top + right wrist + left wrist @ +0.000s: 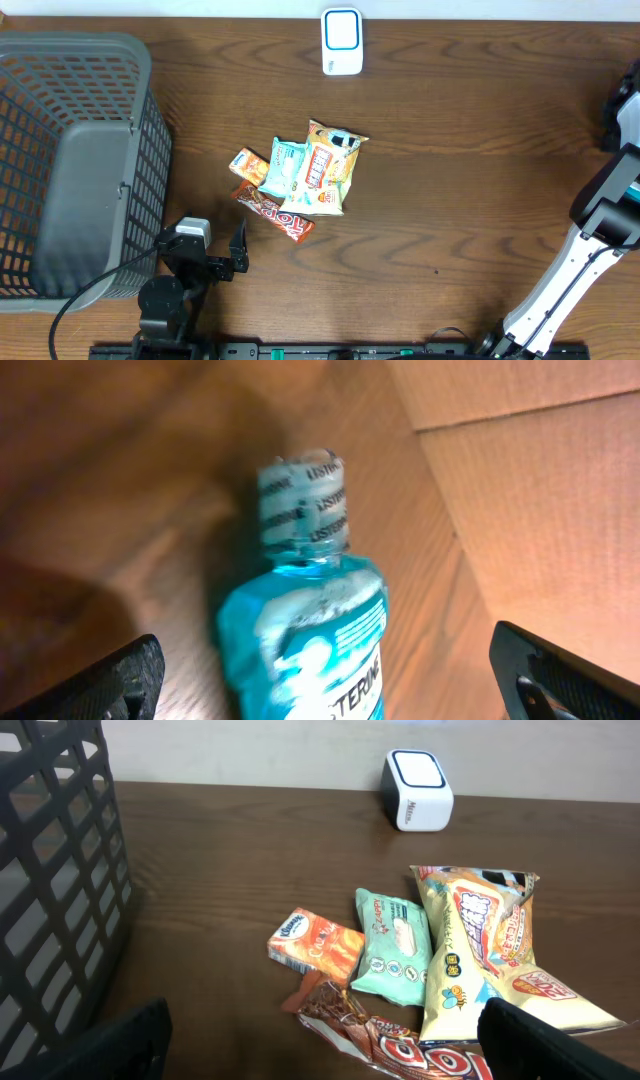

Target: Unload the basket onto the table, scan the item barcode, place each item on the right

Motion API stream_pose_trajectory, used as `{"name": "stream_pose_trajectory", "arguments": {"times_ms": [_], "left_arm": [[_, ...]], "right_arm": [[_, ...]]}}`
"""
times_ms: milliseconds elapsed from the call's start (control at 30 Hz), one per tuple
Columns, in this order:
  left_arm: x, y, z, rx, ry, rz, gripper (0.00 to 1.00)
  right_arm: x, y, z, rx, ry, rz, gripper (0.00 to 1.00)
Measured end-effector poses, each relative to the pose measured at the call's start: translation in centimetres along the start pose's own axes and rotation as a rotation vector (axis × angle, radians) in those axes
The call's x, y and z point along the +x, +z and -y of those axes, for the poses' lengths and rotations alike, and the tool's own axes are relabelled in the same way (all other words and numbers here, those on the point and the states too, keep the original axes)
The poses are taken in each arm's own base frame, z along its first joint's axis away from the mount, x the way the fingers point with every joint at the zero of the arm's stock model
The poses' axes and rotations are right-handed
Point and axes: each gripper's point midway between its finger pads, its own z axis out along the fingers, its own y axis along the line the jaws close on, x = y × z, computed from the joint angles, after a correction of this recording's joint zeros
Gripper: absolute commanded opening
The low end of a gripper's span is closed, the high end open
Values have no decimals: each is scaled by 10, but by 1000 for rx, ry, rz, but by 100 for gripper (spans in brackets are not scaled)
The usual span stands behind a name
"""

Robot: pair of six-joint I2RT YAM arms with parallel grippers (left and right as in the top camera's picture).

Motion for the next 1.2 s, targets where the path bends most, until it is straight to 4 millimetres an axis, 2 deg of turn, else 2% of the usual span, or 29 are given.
{"name": "stream_pose_trajectory", "arguments": {"times_ms": [100,167,233,267,300,333,367,400,433,467,533,567,600,667,700,767,800,867,967,1100,1133,1200], "left_arm": [[0,0,0,0,0,0,98],[0,0,0,0,0,0,98],[0,0,0,0,0,0,98],[0,0,0,0,0,0,98],[0,0,0,0,0,0,98],[0,0,0,0,0,1,98],[0,0,0,0,0,0,98],[0,0,0,0,0,0,98],[0,0,0,0,0,0,98],[0,0,0,0,0,0,98],[0,0,0,0,0,0,98],[0,0,0,0,0,0,98],[0,0,0,0,0,0,98],[0,0,0,0,0,0,98],[0,0,0,0,0,0,98],[0,0,0,0,0,0,98],[0,0,0,0,0,0,98],[0,0,0,0,0,0,98],[0,0,0,0,0,0,98],[0,0,0,0,0,0,98],[0,0,0,0,0,0,98],[0,0,0,0,0,0,98]], "right_arm": [[-9,-21,2,-86,39,32,99],[-19,-45,11,-172,96,71,99],[-39,-93,28,-335,191,162,99],[-50,-127,37,-457,236,225,99],[-56,-150,43,-533,262,267,99],[-62,-192,52,-670,301,333,99],[-65,-230,60,-791,325,389,99],[-64,-253,63,-866,335,415,99],[-56,-295,65,-1006,335,435,99],[-50,-315,63,-1070,330,437,99],[-20,-372,45,-1238,284,375,99],[-3,-393,30,-1297,247,323,99],[22,-416,8,-1358,186,240,99],[59,-446,-27,-1415,78,127,99],[91,-466,-54,-1439,-19,38,99],[138,-491,-92,-1450,-171,-48,99],[152,-497,-104,-1446,-218,-64,99],[195,-512,-134,-1418,-347,-92,99],[254,-523,-183,-1294,-485,-18,99],[299,-528,-230,-1218,-553,140,98],[308,-528,-244,-1208,-558,184,90],[328,-520,-260,-1162,-572,196,83]]}}
